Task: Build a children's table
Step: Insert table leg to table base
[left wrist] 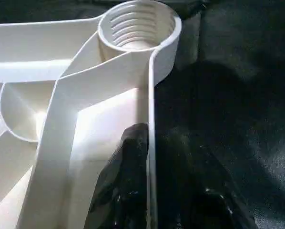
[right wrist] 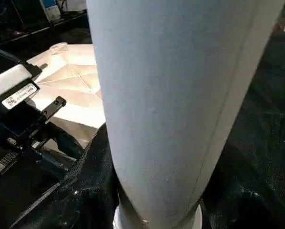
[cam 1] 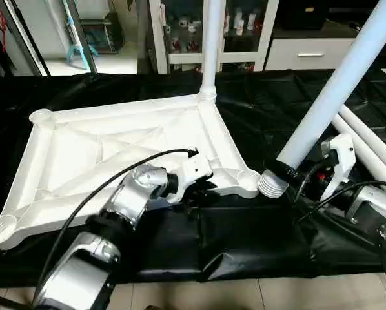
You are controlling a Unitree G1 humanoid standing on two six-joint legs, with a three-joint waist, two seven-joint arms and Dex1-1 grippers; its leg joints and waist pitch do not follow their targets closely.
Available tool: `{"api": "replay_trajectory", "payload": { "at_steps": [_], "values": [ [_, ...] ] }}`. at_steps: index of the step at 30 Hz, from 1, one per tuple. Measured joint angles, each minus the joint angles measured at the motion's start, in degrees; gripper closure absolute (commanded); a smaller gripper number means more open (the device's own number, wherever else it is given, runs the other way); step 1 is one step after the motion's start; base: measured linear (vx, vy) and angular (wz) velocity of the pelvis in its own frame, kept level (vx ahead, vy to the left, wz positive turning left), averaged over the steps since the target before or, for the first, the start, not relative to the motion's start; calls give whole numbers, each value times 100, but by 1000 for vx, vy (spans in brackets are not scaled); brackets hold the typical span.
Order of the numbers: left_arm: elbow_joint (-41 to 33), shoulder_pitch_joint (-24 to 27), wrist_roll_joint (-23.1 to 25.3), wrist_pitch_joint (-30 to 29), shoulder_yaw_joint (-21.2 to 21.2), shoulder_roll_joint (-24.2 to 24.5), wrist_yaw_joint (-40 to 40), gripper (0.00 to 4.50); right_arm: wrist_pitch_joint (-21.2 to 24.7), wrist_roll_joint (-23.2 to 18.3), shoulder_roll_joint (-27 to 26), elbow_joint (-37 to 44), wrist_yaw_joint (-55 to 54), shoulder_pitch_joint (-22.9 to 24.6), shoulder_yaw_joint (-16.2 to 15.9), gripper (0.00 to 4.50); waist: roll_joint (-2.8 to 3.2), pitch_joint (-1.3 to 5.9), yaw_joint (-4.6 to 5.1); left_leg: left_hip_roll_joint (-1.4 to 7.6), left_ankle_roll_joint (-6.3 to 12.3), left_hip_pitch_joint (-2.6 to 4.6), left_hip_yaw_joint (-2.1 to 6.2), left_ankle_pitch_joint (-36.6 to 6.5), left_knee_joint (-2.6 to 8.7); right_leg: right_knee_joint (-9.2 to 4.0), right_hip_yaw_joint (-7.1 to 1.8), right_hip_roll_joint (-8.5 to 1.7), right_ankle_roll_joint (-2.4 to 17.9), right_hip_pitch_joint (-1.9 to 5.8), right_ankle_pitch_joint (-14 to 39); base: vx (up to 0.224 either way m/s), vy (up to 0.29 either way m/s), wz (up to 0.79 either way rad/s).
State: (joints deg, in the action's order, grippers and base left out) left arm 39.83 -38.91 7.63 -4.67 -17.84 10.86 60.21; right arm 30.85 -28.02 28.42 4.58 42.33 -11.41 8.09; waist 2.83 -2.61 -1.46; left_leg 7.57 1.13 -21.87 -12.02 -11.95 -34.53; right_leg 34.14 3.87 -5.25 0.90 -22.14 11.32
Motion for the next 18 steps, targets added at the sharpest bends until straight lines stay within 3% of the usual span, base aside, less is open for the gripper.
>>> {"api": "replay_trajectory", "payload": {
  "at_steps": [9, 18],
  "values": [
    [83, -56, 126, 192, -161, 116, 30, 432, -49, 61, -195, -279, -223, -477, -4, 261, 8, 5, 3, 0, -19, 13, 0, -6, 0, 3, 0, 0, 1, 6, -6, 0, 0, 0],
    [44, 24, 234, 638, -360, 217, 27, 446, 1, -151, -397, -1342, 199, -1183, -66, 261, 8, 7, -34, 1, 8, 13, 0, 9, -1, 6, 3, 0, 1, 7, -6, 0, 0, 0]
  ]
}}
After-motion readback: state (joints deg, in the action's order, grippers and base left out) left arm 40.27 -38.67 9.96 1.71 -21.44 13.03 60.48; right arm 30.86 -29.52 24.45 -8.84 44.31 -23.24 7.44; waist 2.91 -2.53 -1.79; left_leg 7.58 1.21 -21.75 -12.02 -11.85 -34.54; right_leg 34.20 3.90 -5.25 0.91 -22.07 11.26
